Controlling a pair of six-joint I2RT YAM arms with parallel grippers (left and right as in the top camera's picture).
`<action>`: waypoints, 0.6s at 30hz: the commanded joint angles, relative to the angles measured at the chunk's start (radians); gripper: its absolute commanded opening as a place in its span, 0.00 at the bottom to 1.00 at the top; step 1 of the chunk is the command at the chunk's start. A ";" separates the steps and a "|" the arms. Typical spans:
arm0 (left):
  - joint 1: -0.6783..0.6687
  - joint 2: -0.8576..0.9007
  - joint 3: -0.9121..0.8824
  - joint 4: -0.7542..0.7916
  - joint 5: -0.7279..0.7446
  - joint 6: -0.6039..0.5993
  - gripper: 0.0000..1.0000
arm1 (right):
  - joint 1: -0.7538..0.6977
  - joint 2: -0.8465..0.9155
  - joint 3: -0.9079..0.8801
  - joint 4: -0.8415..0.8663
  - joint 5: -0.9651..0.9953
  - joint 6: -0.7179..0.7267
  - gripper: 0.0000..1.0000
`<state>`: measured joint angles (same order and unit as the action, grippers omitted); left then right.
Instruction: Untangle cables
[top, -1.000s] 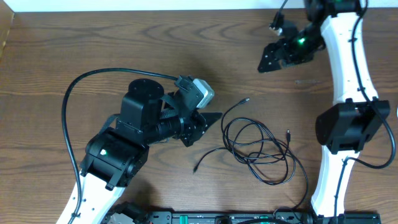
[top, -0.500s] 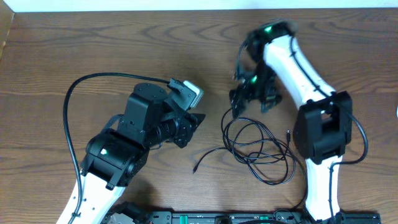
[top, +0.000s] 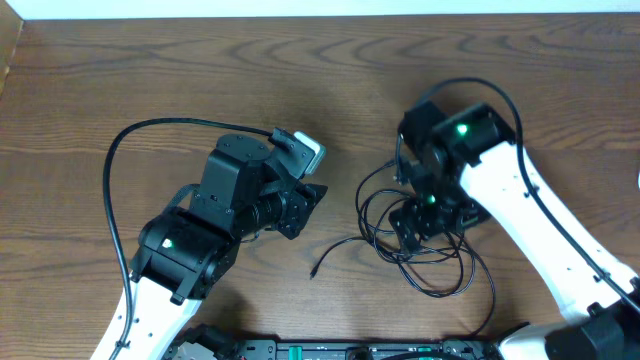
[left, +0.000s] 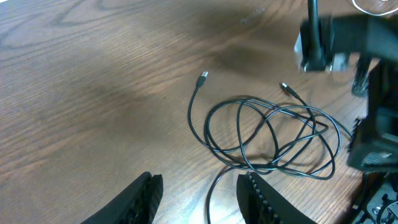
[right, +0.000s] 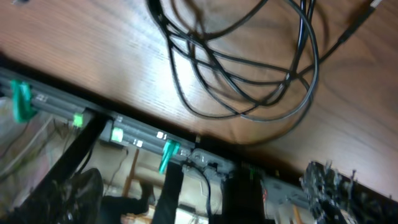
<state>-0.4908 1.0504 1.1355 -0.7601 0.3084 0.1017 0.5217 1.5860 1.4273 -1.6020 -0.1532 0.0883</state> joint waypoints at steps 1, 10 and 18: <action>0.005 0.002 -0.002 -0.003 -0.007 0.002 0.44 | 0.011 -0.045 -0.130 0.065 0.012 0.026 0.99; 0.005 0.002 -0.002 -0.002 -0.007 0.003 0.45 | 0.010 -0.076 -0.398 0.360 -0.023 -0.002 0.99; 0.005 0.002 -0.002 -0.002 -0.007 0.002 0.45 | 0.010 -0.076 -0.568 0.600 -0.065 0.042 0.35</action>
<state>-0.4908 1.0515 1.1355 -0.7601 0.3080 0.1017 0.5217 1.5265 0.9207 -1.0500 -0.1764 0.0956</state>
